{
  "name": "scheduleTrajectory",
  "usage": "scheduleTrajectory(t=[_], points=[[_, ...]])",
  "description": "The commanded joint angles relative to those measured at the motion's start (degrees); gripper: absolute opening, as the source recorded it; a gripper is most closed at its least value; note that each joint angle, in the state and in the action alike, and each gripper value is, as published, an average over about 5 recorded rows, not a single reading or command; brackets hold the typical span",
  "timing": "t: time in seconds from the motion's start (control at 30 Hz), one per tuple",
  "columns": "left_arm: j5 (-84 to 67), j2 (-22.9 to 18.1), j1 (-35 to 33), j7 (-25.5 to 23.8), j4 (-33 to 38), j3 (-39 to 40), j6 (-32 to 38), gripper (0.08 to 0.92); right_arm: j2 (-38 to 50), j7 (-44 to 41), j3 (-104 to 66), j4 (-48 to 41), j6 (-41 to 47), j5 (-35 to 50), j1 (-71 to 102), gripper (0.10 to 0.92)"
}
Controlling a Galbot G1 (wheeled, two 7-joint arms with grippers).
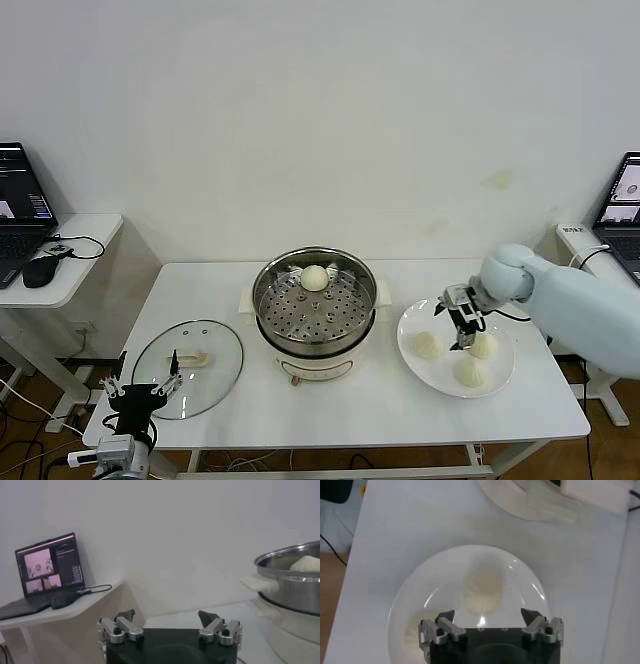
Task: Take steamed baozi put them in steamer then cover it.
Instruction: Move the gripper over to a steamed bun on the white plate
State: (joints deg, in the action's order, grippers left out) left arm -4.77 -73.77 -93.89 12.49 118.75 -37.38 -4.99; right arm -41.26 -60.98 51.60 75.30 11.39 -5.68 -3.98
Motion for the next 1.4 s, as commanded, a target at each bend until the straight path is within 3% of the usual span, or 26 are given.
scheduleTrajectory(t=[0.03, 0.67, 1.1, 1.4], points=[[0.02, 0.02, 0.03, -0.02, -0.16, 0.01, 0.02, 0.823, -4.98, -0.09, -1.87, -5.0, 0.13, -1.28, 3.93, 0.823], [-0.01, -0.24, 0.83, -0.02, -1.25, 0.41, 0.13, 0.823, -6.96, 1.56, -4.55, -10.22, 0.11, -5.92, 6.61, 0.81], [0.03, -0.33, 0.84, 0.02, -1.0, 0.28, 0.14, 0.823, -7.55, 1.08, -5.08, -10.5, -0.18, -5.84, 6.44, 0.656], [0.01, -0.37, 0.82, 0.04, -0.66, 0.19, 0.12, 0.823, -3.56, -0.83, -5.04, -3.98, 1.0, -1.96, 1.11, 0.623]])
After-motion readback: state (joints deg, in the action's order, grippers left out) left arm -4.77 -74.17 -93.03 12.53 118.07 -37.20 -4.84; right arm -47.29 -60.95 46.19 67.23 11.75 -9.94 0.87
